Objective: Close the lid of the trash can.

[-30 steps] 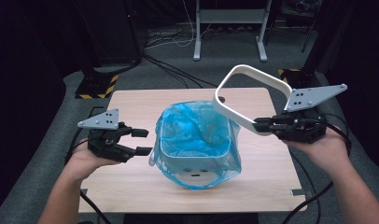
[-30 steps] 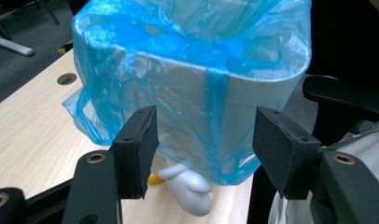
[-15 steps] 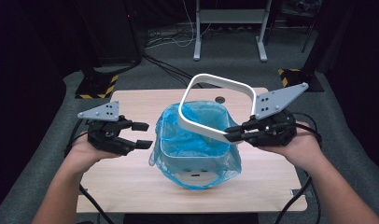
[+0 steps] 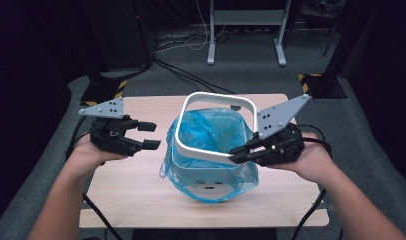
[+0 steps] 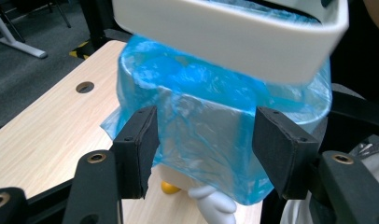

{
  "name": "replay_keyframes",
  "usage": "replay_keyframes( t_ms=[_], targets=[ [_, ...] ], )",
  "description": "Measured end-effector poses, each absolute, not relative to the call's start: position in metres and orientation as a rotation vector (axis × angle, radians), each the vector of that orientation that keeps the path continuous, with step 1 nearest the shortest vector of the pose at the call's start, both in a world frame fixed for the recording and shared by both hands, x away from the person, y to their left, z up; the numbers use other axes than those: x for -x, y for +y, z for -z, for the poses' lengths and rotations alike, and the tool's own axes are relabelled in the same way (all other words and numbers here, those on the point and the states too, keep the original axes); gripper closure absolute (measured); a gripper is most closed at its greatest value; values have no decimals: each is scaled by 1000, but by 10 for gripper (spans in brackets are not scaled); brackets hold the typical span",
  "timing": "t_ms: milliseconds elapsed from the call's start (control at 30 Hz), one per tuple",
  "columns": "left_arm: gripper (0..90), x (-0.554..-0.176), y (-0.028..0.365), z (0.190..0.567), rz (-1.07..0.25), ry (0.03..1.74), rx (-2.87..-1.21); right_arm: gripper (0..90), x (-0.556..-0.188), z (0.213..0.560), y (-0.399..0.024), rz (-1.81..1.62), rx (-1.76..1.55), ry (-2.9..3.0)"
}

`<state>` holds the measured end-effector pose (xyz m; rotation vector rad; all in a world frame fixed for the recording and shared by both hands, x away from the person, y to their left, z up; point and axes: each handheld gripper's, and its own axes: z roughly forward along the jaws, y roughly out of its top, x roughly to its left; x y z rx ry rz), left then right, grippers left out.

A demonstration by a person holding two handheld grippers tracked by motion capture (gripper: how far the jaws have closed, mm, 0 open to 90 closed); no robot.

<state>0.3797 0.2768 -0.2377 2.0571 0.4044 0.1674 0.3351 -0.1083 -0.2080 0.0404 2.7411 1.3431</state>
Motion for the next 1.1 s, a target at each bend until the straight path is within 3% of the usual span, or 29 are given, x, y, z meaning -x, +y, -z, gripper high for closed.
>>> replay_keyframes(
  t_ms=[700, 1100],
  targets=[
    [381, -400, 238, 205, -205, 353, -2067, 832, -338, 215, -99, -1328, 101, 2795],
    [374, -409, 225, 216, -200, 369, -2107, 833, -341, 219, -99, -1310, 108, 2811]
  ],
)
